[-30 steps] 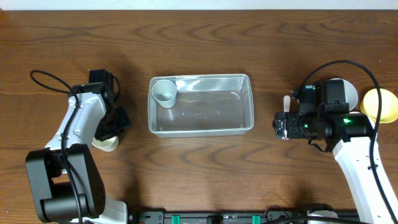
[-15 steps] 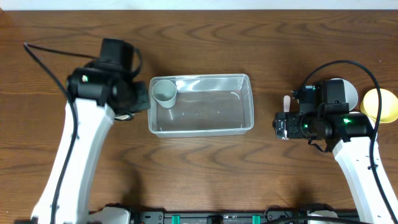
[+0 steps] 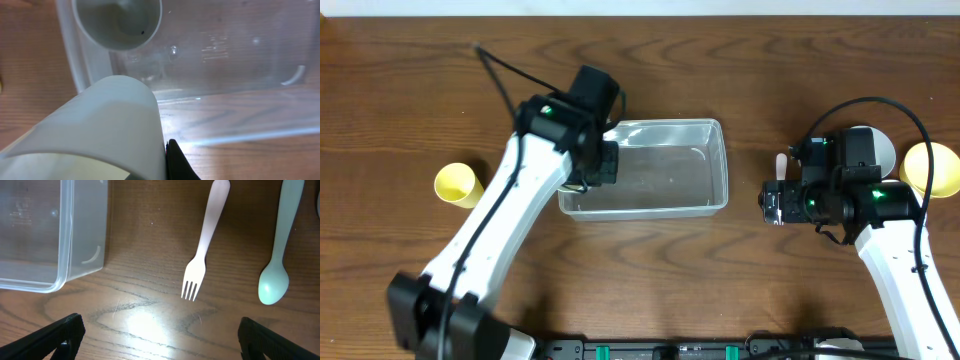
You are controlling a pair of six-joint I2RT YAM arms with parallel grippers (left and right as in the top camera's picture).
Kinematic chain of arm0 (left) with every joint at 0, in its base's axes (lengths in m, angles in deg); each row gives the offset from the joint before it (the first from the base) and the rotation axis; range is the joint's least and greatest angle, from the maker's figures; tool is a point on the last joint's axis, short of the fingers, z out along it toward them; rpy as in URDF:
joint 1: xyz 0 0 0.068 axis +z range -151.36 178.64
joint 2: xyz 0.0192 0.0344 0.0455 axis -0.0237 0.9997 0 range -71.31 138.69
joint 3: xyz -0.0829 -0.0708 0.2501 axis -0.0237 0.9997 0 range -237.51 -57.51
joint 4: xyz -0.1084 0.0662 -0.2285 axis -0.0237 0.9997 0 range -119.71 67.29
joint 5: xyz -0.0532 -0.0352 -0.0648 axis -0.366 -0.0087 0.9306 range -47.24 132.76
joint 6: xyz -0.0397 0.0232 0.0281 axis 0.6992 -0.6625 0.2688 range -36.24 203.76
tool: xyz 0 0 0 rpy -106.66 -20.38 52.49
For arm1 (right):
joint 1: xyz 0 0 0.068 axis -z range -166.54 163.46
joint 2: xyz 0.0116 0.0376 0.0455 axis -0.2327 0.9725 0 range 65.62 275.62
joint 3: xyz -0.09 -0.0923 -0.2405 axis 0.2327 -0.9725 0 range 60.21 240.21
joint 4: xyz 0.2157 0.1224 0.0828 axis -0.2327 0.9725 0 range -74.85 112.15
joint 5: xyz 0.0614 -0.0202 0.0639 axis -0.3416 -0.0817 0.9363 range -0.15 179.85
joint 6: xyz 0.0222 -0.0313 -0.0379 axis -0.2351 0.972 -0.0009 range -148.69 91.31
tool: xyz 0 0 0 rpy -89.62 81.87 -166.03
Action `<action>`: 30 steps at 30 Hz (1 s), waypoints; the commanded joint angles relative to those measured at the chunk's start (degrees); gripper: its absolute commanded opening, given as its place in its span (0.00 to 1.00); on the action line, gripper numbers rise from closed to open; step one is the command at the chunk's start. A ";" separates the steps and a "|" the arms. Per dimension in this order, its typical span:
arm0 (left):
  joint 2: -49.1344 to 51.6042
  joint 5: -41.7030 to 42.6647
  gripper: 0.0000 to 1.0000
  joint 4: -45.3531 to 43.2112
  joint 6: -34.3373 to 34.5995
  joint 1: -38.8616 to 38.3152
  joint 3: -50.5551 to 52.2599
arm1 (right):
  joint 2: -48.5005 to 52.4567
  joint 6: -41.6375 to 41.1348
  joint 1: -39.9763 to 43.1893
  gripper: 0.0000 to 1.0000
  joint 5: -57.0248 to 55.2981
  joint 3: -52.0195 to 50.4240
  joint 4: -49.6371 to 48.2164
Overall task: Pack container
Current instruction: 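Carry white cup with left gripper into container beside grey cup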
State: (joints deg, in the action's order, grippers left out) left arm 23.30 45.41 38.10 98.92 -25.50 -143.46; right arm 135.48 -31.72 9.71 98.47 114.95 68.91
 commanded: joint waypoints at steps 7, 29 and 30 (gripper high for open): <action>8.83 -0.11 0.05 -1.20 -0.52 -0.04 0.24 | 0.07 -0.79 0.37 0.99 0.61 1.03 0.02; 16.98 -0.74 0.06 -4.00 -0.52 -0.04 1.46 | 0.07 -0.79 0.37 0.99 0.61 1.03 0.48; 16.98 -0.74 0.06 -3.80 -0.52 -0.04 1.46 | 0.07 -0.79 0.37 0.99 0.61 1.01 0.48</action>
State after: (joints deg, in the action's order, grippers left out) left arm 39.60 45.37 34.08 98.92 -25.48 -142.66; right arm 135.48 -31.72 9.71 98.47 114.95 69.32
